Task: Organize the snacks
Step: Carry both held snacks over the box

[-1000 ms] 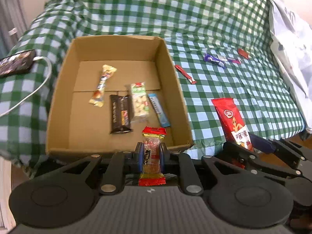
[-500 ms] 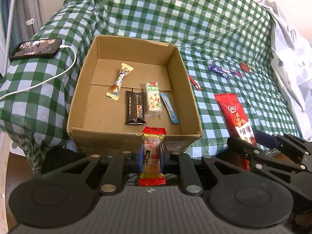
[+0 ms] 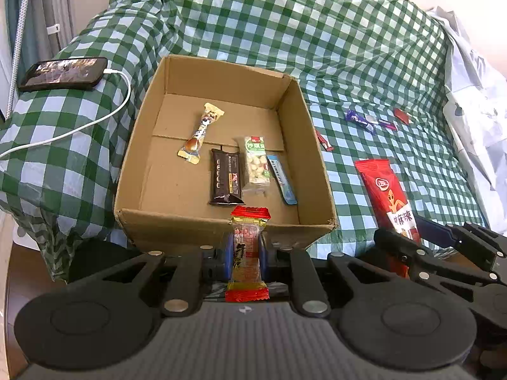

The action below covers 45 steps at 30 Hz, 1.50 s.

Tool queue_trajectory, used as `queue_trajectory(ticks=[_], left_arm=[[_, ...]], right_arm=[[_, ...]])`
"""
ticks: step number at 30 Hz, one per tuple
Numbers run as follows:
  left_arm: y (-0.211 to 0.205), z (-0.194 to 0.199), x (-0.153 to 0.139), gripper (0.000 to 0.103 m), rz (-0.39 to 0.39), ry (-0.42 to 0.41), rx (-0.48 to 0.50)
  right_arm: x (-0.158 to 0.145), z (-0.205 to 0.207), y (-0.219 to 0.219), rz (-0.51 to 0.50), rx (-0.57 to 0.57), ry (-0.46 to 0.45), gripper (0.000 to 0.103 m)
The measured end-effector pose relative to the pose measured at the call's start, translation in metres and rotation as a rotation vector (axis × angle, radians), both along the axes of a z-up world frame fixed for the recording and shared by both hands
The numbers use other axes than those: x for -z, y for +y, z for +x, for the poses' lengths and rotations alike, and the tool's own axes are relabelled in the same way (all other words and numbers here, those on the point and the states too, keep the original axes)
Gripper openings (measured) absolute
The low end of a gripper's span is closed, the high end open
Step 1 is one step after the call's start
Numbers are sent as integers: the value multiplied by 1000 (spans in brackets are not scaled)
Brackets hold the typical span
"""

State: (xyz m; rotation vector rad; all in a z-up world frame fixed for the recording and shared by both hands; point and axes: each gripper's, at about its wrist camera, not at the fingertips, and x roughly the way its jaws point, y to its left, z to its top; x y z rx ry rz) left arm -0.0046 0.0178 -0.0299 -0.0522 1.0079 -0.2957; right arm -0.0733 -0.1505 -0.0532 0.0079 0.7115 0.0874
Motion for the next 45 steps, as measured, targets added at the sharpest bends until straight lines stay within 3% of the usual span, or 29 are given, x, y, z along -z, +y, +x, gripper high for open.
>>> queue_trajectory(ticks=[26, 45], left_arm=[[9, 48, 12, 17, 2, 31, -47], [2, 139, 33, 17, 68, 31, -82]], right_arm=[[15, 37, 4, 14, -15, 66, 47], [37, 136, 13, 54, -57, 135, 47]])
